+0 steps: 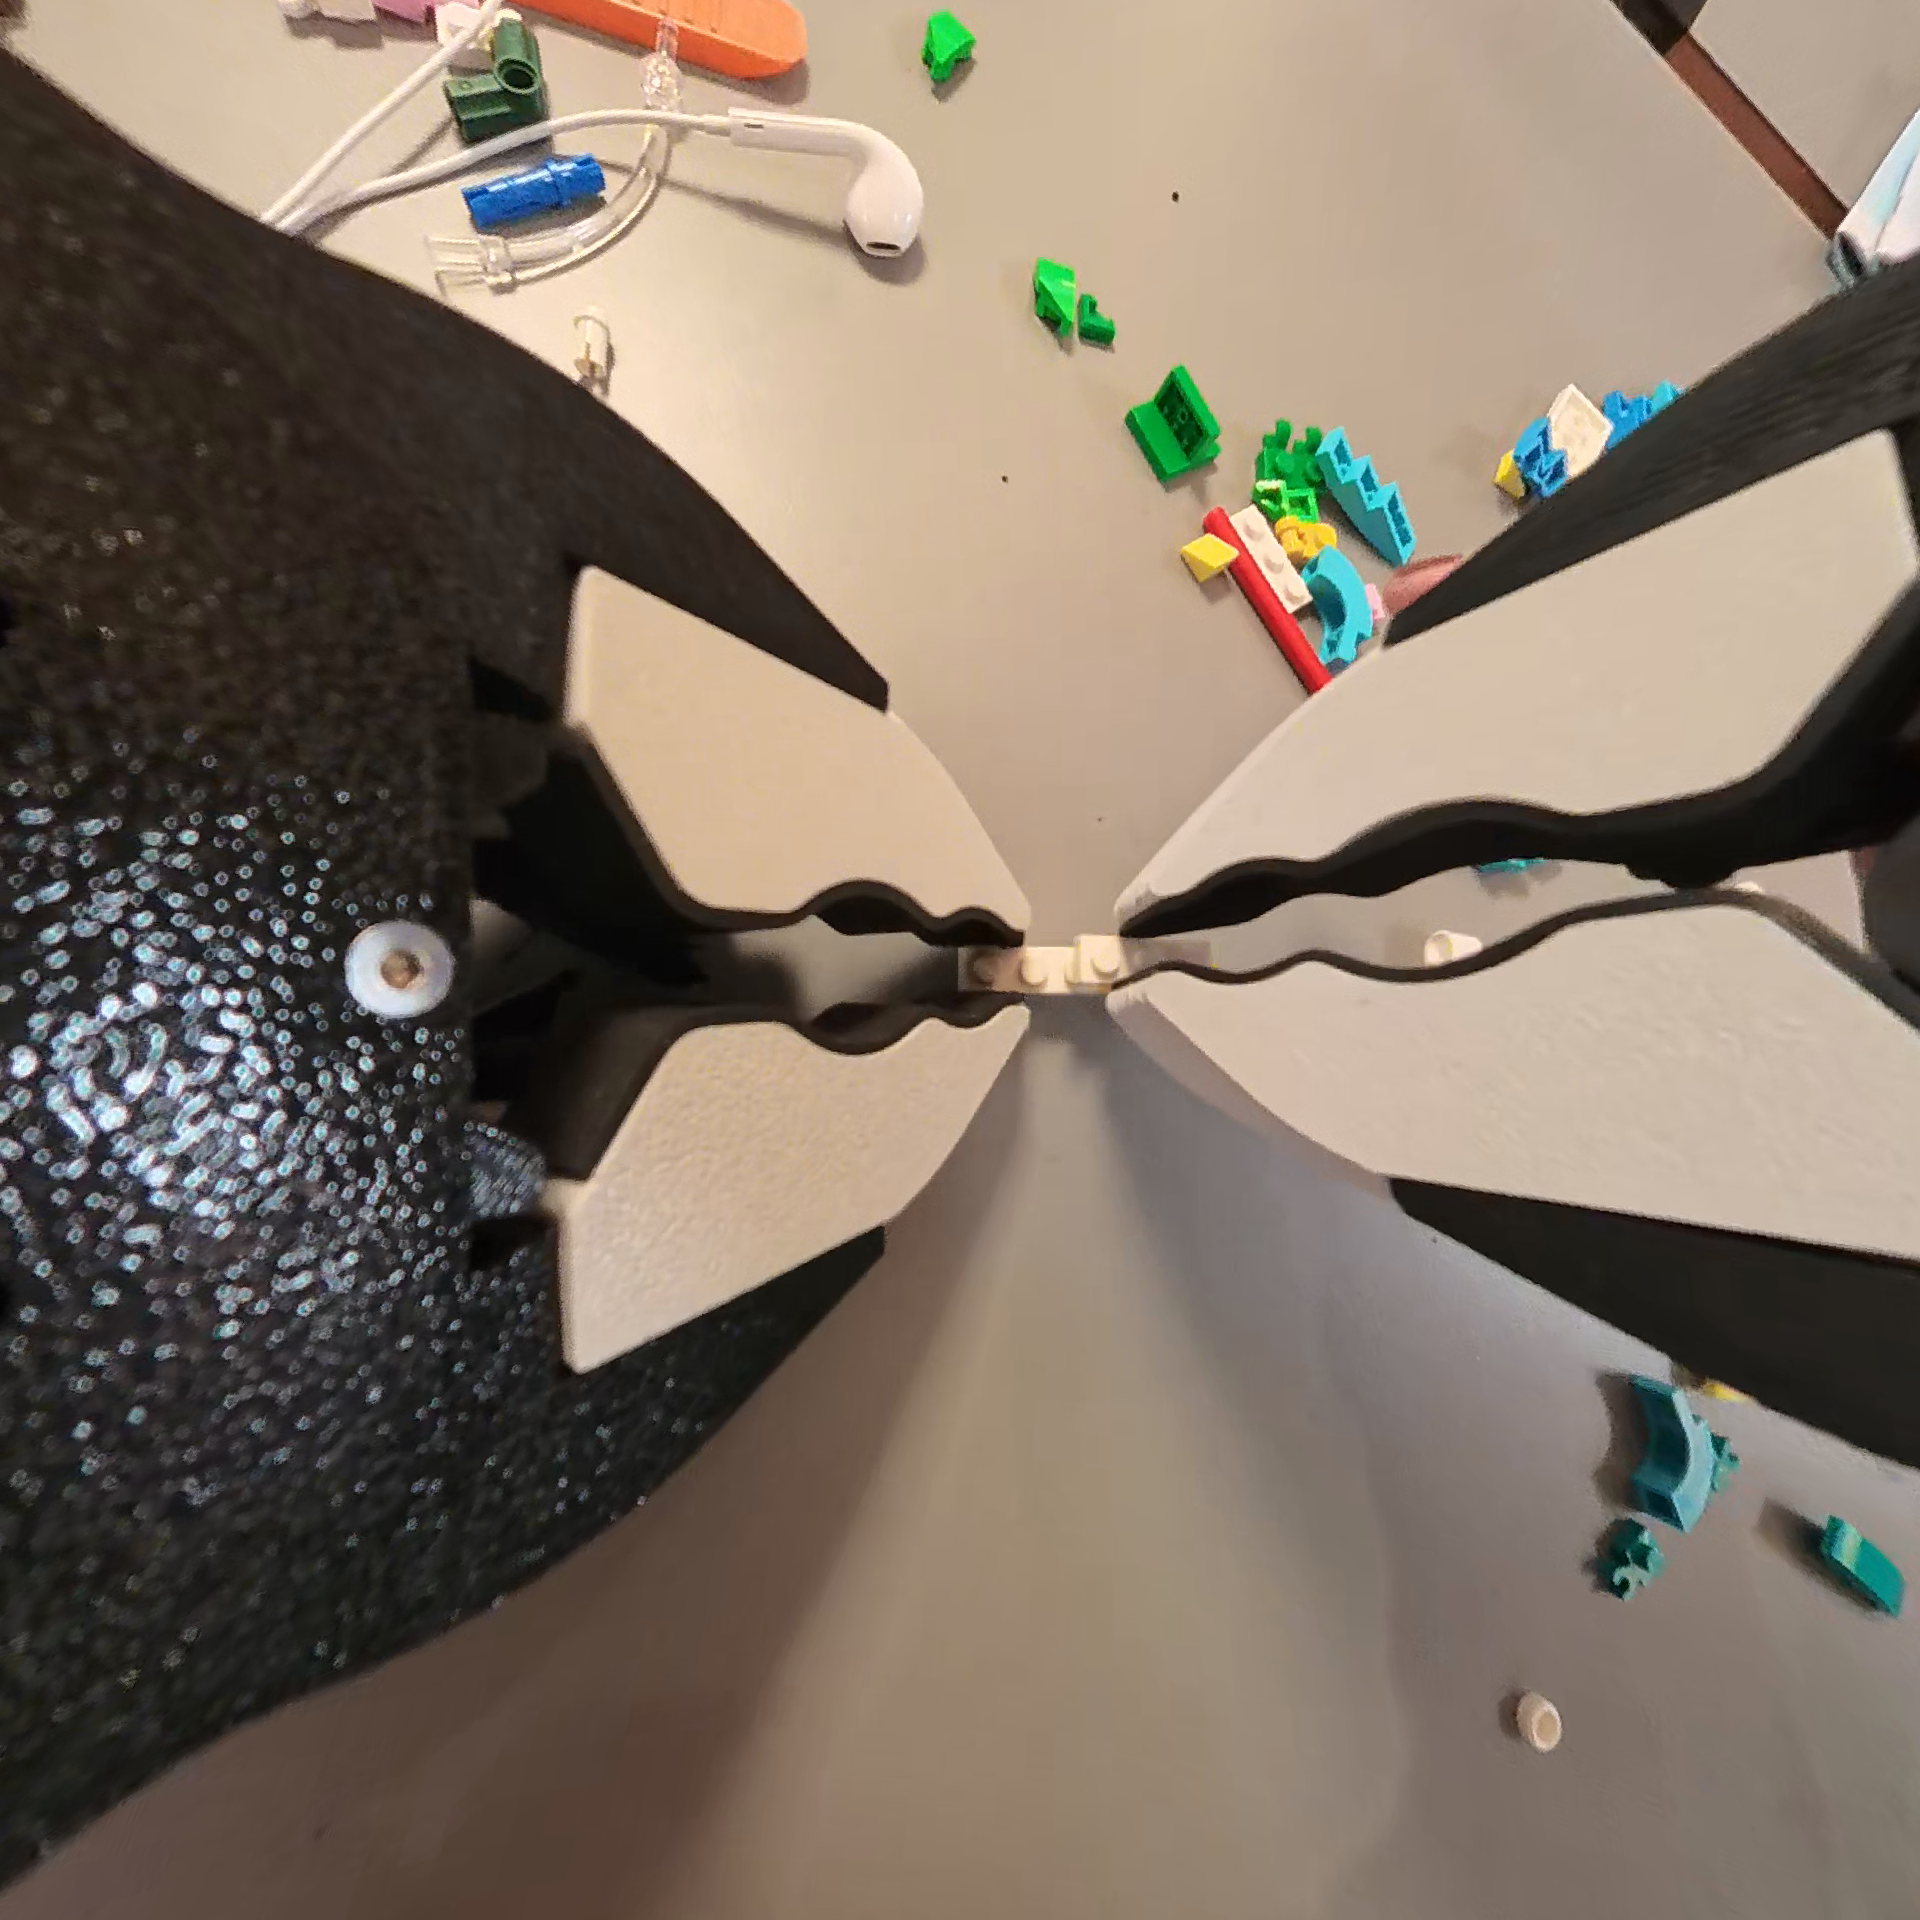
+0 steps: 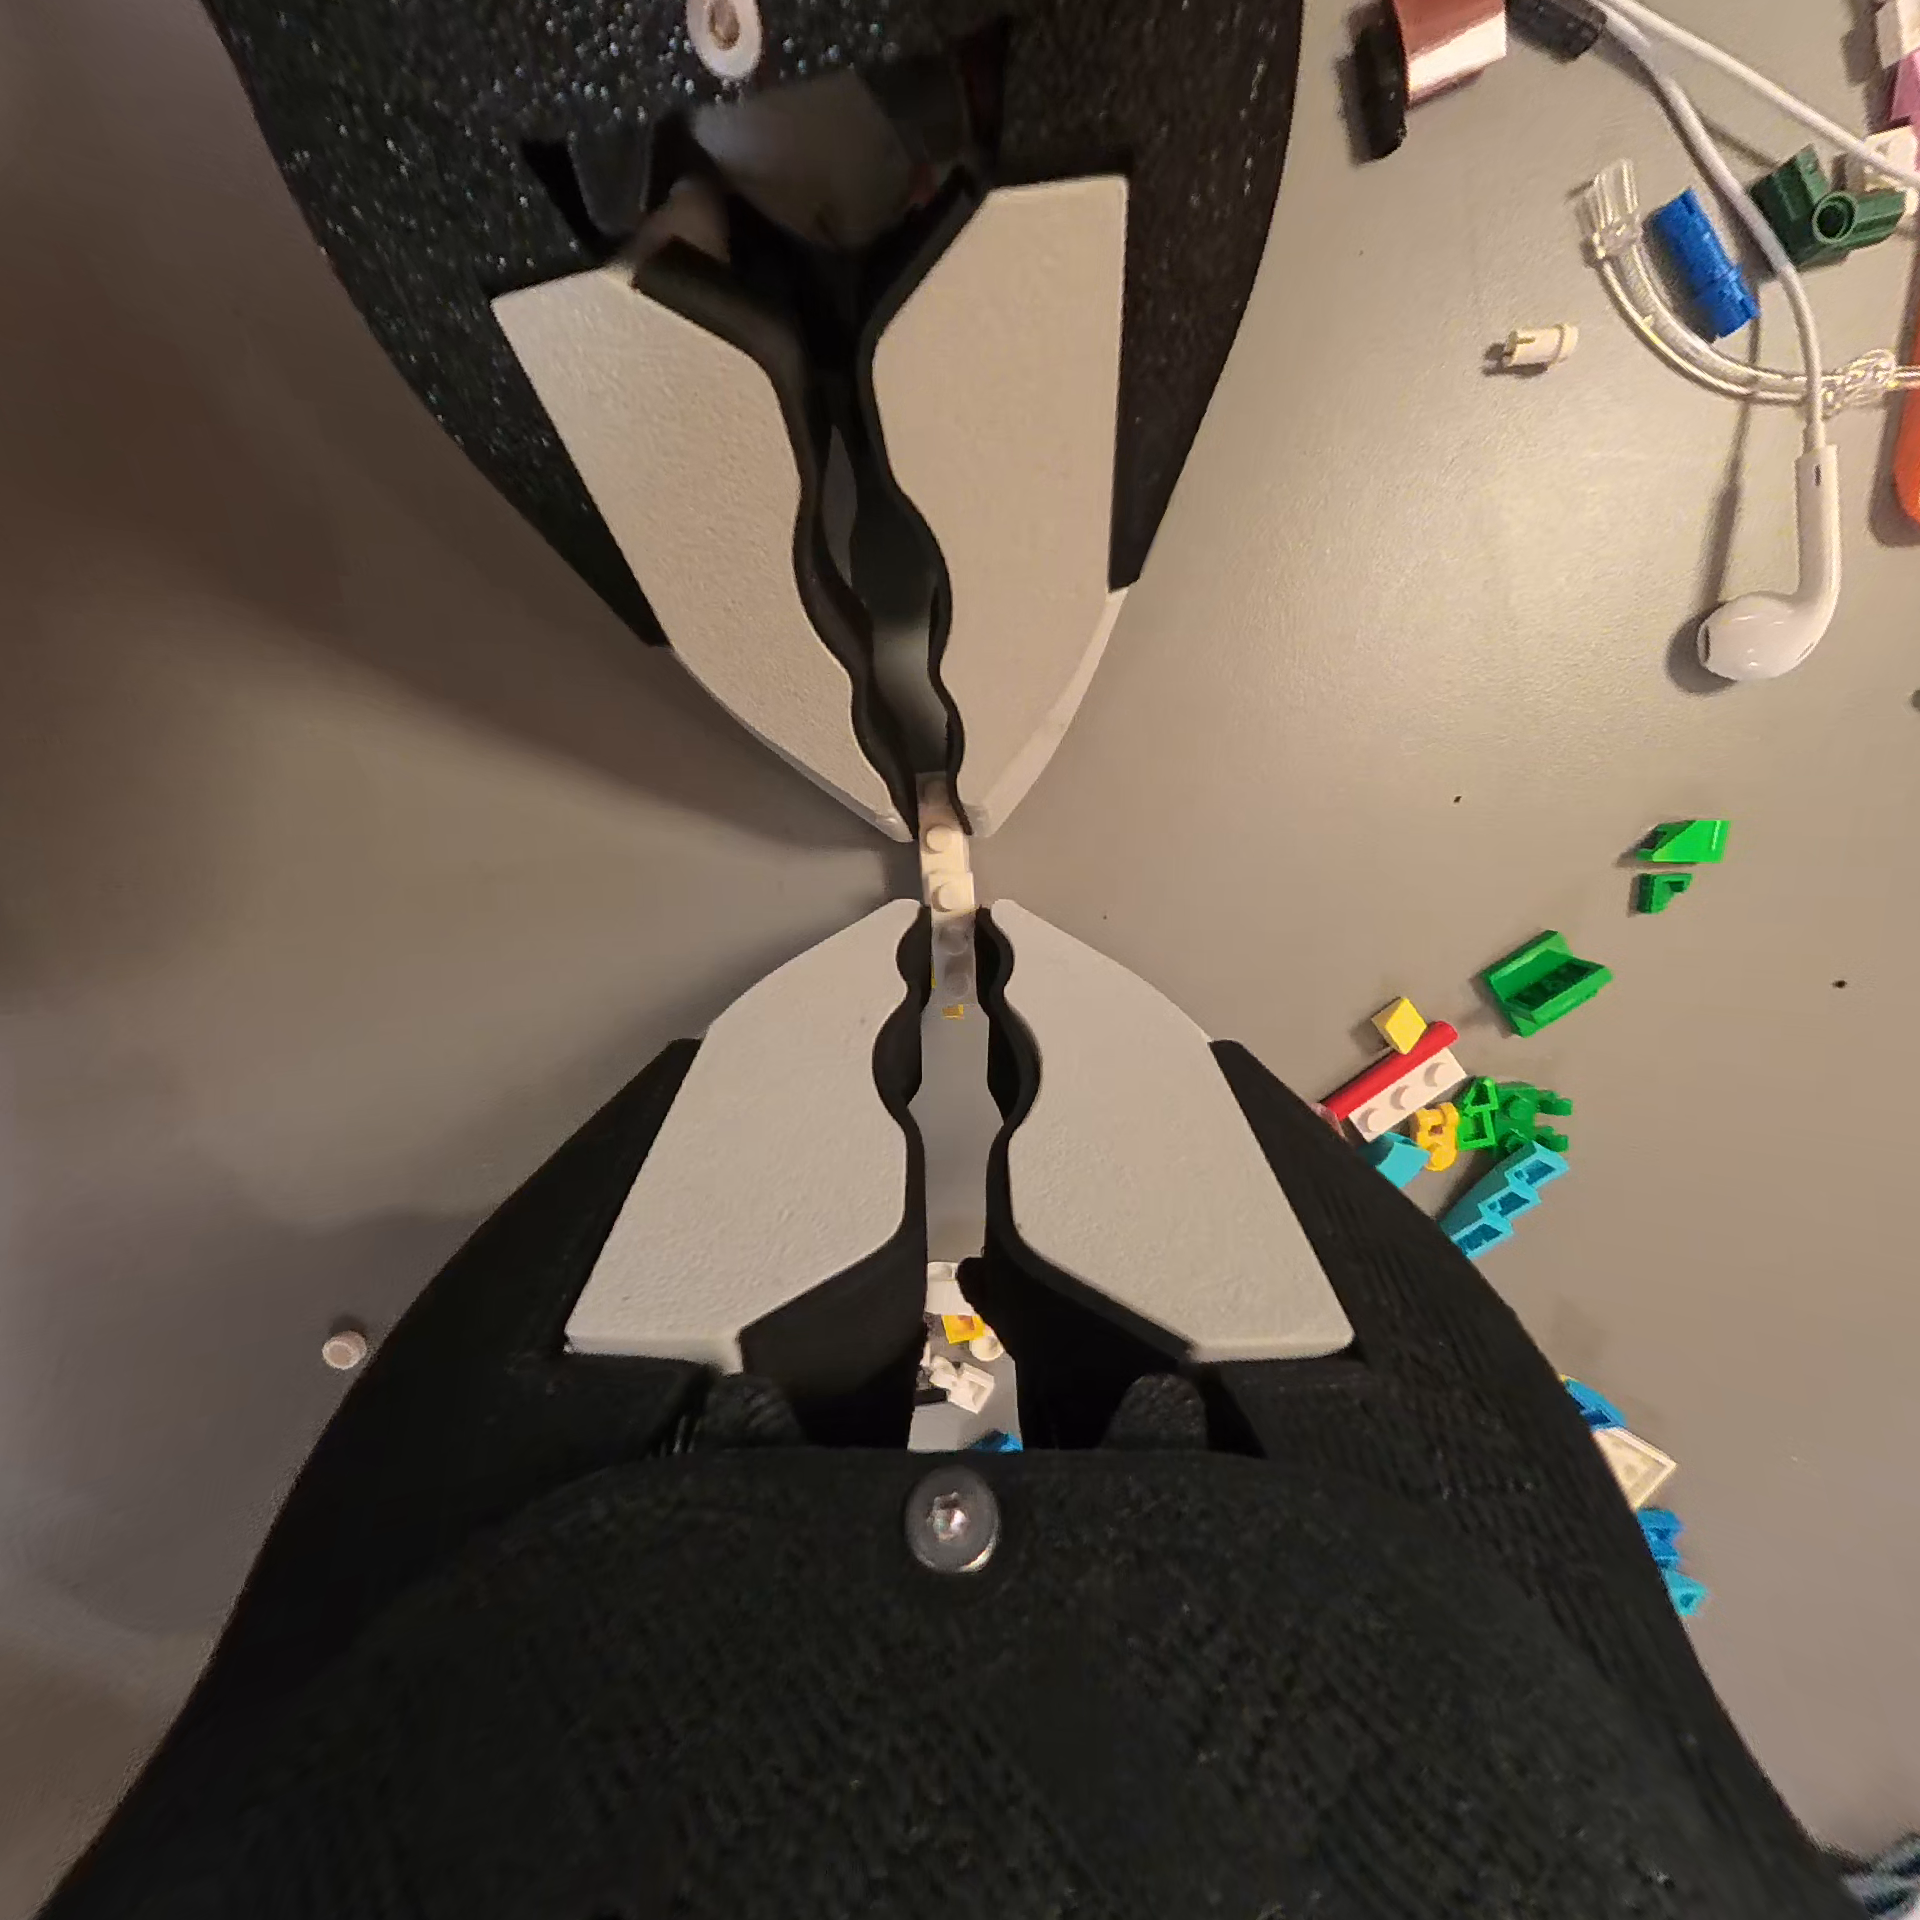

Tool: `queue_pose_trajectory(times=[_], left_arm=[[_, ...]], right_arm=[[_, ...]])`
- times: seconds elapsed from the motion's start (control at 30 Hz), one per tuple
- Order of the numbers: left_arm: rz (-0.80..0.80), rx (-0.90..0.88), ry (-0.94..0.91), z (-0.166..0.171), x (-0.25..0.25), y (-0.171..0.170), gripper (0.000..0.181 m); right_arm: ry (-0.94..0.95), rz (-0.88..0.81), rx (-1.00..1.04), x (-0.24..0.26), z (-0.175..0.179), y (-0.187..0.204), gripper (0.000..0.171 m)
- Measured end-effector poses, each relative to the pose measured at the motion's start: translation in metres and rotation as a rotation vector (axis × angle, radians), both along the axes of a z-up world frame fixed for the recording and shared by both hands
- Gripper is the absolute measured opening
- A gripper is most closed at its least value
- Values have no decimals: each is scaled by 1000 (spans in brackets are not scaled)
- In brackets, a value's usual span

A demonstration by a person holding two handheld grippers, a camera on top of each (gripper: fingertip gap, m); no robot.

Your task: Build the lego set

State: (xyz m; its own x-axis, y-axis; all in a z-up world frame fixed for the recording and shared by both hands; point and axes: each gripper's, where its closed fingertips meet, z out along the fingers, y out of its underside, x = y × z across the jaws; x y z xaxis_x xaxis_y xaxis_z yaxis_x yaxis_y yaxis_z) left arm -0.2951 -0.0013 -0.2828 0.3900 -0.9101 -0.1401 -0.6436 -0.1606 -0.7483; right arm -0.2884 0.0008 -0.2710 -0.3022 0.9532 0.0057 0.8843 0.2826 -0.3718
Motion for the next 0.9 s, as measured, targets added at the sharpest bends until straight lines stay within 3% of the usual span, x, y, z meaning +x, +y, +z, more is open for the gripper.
queue_pose_trajectory(times=[0.9], left_arm=[[13, -59, -22, -1, 0, 0, 8]], right_arm=[[-17, -2, 21, 0, -2, 0, 11]])
